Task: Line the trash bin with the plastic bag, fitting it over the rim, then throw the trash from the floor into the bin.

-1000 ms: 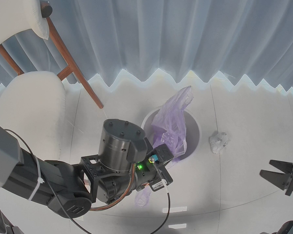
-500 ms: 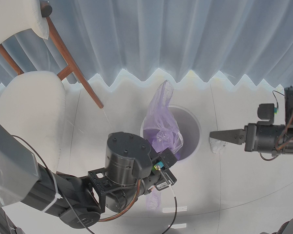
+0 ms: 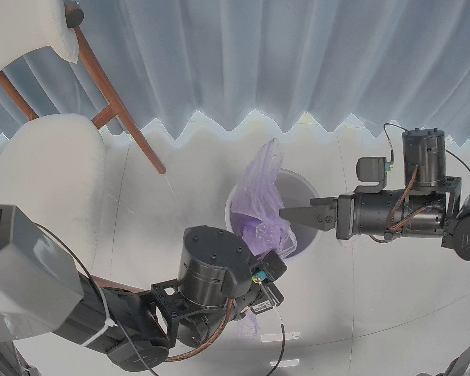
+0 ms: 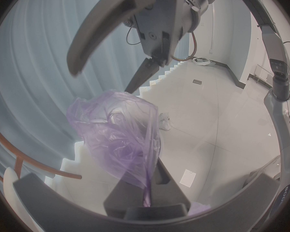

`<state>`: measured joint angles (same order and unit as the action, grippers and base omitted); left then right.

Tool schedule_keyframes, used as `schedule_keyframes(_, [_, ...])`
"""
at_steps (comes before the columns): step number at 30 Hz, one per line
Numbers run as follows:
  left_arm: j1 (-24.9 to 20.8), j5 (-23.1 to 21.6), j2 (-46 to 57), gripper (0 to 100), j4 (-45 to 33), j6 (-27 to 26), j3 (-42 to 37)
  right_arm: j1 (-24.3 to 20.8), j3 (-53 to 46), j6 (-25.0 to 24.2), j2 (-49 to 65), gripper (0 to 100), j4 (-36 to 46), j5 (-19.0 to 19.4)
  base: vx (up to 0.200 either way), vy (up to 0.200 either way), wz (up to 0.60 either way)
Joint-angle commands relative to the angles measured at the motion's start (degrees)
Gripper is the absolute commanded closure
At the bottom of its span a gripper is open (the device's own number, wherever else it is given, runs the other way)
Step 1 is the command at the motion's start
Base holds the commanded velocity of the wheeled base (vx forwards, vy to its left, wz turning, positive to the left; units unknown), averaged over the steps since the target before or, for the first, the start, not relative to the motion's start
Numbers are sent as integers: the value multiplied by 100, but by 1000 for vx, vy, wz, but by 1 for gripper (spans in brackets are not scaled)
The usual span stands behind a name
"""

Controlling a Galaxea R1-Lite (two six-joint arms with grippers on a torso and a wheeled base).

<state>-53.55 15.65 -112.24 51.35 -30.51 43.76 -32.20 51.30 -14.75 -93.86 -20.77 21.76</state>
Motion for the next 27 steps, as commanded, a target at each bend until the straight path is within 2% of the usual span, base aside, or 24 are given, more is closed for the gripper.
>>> schedule_keyframes(1, [3, 8, -44, 100, 7, 2, -26, -32, -15, 245, -467, 0, -58, -23, 0, 0, 0])
schedule_keyframes(8, [-6, 17, -35, 100, 7, 19, -26, -6, 12, 623, -739, 0, -76, -102, 0, 0, 0])
schedule_keyframes(13, [3, 17, -26, 100, 7, 19, -17, 99, 214, 623, -906, 0, -155, -278, 0, 0, 0])
schedule_keyframes(14, [3, 17, 0, 100, 7, 19, -26, 266, 425, 623, -1144, 0, -331, -471, 0, 0, 0])
schedule_keyframes(25, [-15, 96, 18, 100, 42, -7, -43, 302, 741, 614, -1583, 0, -568, -480, 0, 0, 0])
schedule_keyframes(26, [-15, 113, 9, 100, 95, -7, -43, 302, 741, 614, -1601, 100, -577, -480, 0, 0, 0])
schedule_keyframes(27, [-15, 122, 9, 100, 121, -7, -52, 302, 733, 614, -1601, 100, -577, -480, 0, 0, 0])
